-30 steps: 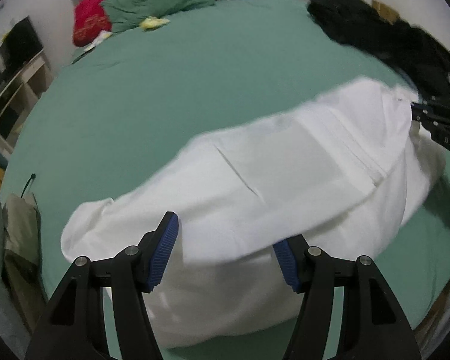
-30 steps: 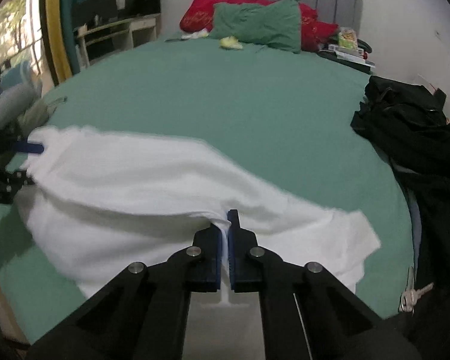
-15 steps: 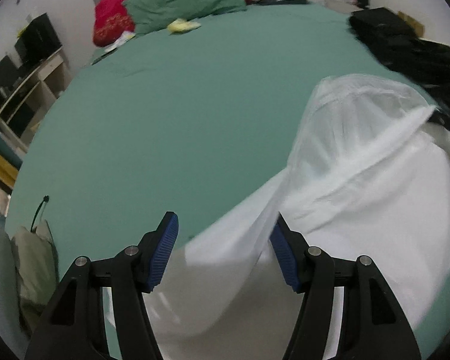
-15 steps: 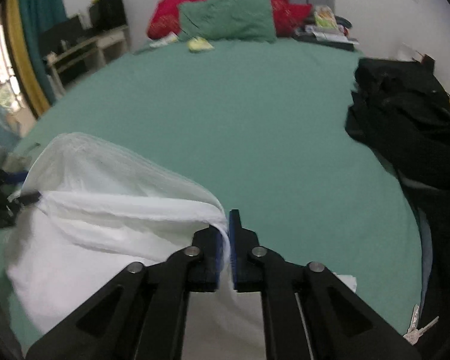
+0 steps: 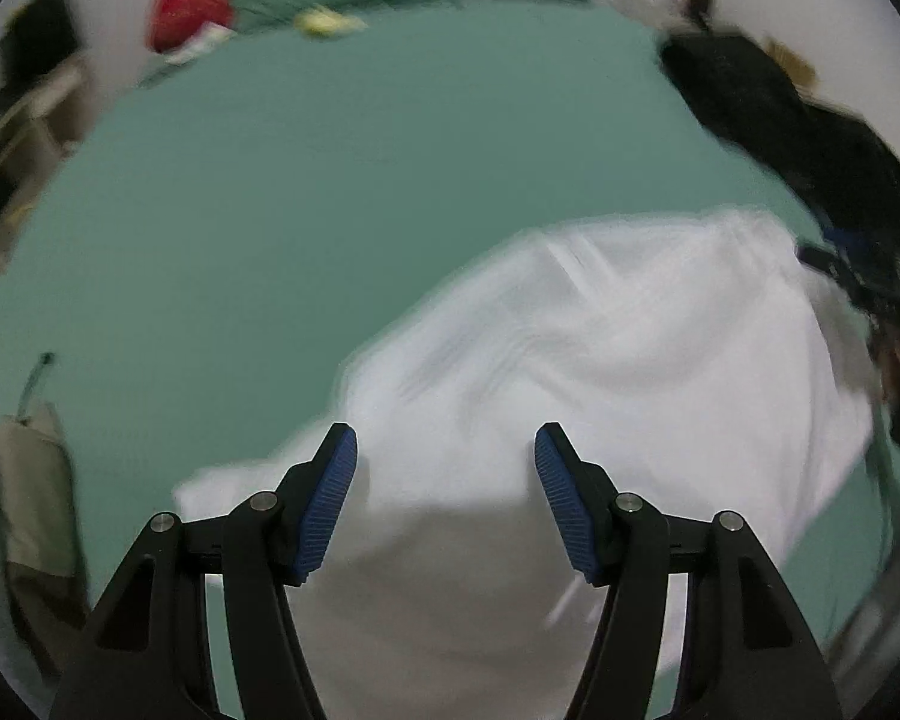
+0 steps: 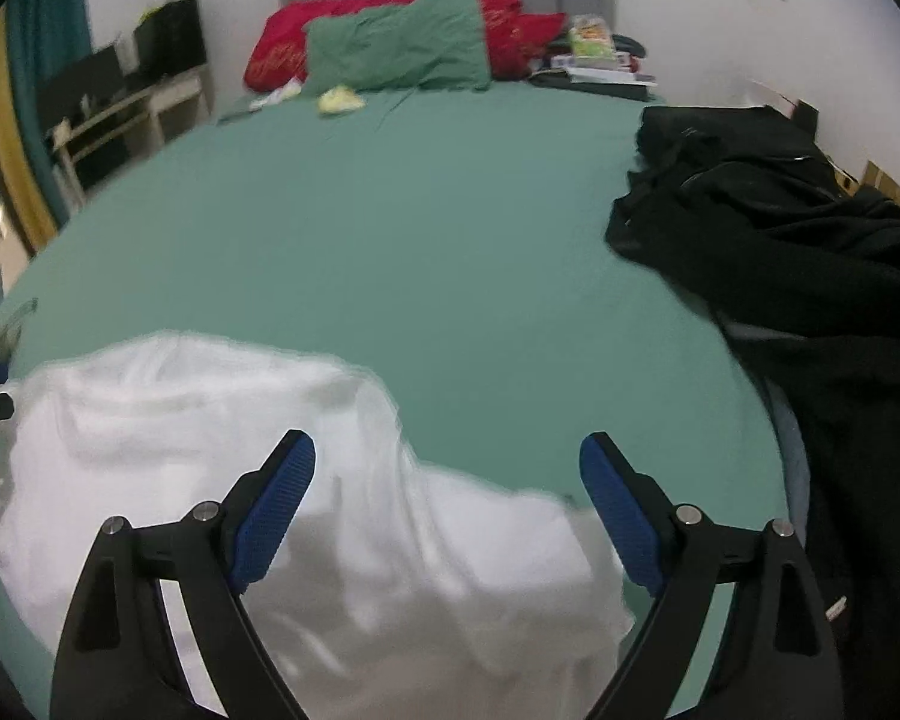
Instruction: Fold large clothes
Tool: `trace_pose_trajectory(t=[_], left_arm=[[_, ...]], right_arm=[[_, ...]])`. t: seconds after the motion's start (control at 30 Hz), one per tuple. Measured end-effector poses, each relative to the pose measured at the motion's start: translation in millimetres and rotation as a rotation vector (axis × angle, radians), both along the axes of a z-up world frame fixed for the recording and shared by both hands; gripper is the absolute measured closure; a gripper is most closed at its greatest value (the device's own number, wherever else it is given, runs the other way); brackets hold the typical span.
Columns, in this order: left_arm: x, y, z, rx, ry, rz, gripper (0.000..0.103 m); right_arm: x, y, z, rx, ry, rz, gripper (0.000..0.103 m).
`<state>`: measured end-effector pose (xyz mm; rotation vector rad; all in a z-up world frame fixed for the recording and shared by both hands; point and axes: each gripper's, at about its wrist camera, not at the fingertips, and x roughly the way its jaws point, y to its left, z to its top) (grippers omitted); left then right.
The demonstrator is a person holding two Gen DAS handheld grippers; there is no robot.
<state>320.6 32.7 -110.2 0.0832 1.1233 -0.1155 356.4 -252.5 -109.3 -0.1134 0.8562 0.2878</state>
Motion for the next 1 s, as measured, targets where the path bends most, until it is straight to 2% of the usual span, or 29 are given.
trace_pose_trajectory(t=[0.07, 0.13, 0.27, 0.37, 0.47, 0.6, 0.67, 0.77, 0.83, 0.93, 1.0], left_arm=[[3, -14, -11, 0.069, 0.003, -0.031, 0.038], [15, -18, -23, 0.125, -0.003, -0.008, 0.038], [48, -8, -42, 0.077, 0.003, 0.157, 0.038], [66, -7, -45, 0.15, -0.057, 0.215, 0.038], [81, 3, -44, 0.203, -0.108, 0.266, 0.038], [95, 32, -44, 0.286, -0.138, 0.344, 0.038], [90, 47, -34, 0.262, -0.153, 0.379, 0.038], [64, 82, -4, 0.114, -0.194, 0.39, 0.038], [33, 91, 5, 0.043, -0.216, 0.358, 0.038], [-12, 97, 6, 0.019, -0.212, 0.301, 0.038], [-34, 97, 3, -0.025, -0.18, 0.244, 0.038]], right_arm=[[-5, 4, -8, -0.017, 0.028, 0.027, 0.013], [-6, 6, -16, -0.028, 0.059, 0.054, 0.013], [-1, 4, -30, -0.051, 0.109, 0.062, 0.013], [8, -3, -41, -0.036, 0.133, 0.047, 0.013], [17, -6, -43, -0.04, 0.117, 0.033, 0.013], [31, -6, -37, -0.17, 0.022, -0.017, 0.013], [38, -17, -29, -0.197, -0.017, -0.084, 0.013], [39, -44, -7, -0.105, -0.058, -0.163, 0.013], [38, -58, 1, -0.049, -0.047, -0.179, 0.013], [29, -81, 0, 0.006, -0.014, -0.215, 0.013], [23, -98, -1, 0.026, -0.003, -0.239, 0.013]])
